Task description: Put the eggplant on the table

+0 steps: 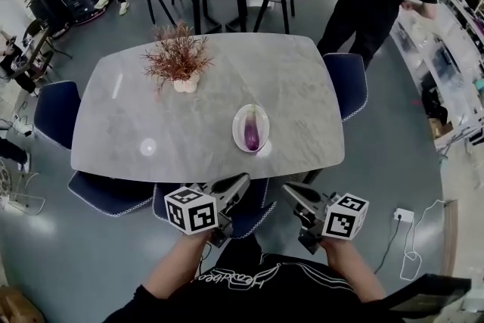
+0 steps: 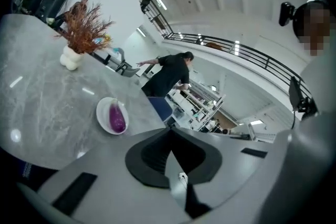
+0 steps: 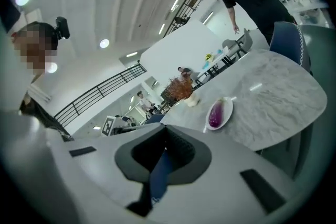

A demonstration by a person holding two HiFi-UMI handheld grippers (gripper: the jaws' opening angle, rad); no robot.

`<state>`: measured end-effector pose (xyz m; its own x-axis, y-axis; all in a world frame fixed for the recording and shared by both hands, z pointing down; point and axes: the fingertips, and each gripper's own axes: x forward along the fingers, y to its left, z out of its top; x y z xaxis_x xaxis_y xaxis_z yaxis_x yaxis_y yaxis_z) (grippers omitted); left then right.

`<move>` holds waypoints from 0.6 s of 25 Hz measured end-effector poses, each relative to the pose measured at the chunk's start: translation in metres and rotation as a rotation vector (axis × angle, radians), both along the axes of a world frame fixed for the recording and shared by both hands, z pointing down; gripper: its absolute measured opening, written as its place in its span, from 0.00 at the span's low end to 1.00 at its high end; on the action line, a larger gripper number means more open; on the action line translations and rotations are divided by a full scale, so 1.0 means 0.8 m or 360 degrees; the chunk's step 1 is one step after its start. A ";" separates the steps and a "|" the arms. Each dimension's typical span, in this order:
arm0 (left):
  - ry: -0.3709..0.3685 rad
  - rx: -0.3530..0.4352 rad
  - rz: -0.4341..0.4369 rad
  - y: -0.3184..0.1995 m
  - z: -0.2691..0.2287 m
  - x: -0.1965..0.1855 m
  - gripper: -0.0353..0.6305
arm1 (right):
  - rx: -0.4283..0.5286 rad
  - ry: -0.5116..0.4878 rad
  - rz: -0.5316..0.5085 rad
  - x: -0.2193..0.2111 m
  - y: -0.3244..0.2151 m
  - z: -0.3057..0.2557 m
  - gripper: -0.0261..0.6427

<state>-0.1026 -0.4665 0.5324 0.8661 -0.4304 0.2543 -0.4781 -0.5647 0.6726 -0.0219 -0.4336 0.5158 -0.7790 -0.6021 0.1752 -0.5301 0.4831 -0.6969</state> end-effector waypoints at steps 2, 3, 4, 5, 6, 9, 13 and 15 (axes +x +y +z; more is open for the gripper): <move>0.0043 0.0101 0.0020 0.039 -0.025 0.004 0.06 | 0.0059 0.0042 0.0017 0.006 0.031 -0.007 0.05; 0.0047 0.0142 0.0020 0.058 -0.033 0.004 0.06 | 0.0080 0.0057 0.0032 0.008 0.047 -0.009 0.05; 0.0038 0.0174 0.0017 0.078 -0.038 0.003 0.06 | 0.0091 0.0069 0.0035 0.007 0.066 -0.009 0.05; 0.0030 0.0197 0.0016 0.098 -0.042 0.001 0.06 | 0.0093 0.0079 0.0025 0.006 0.086 -0.009 0.05; 0.0034 0.0209 0.0017 0.118 -0.045 0.001 0.06 | 0.0095 0.0087 0.0008 0.006 0.106 -0.011 0.05; 0.0121 0.0207 0.0039 0.181 -0.059 0.007 0.06 | 0.0140 0.0086 -0.0048 0.017 0.168 -0.026 0.05; 0.0150 0.0296 0.0083 0.268 -0.081 0.024 0.06 | 0.0199 0.0173 -0.0113 0.039 0.253 -0.032 0.05; 0.0165 0.0326 0.0112 0.308 -0.092 0.032 0.06 | 0.0240 0.0238 -0.0153 0.042 0.290 -0.036 0.05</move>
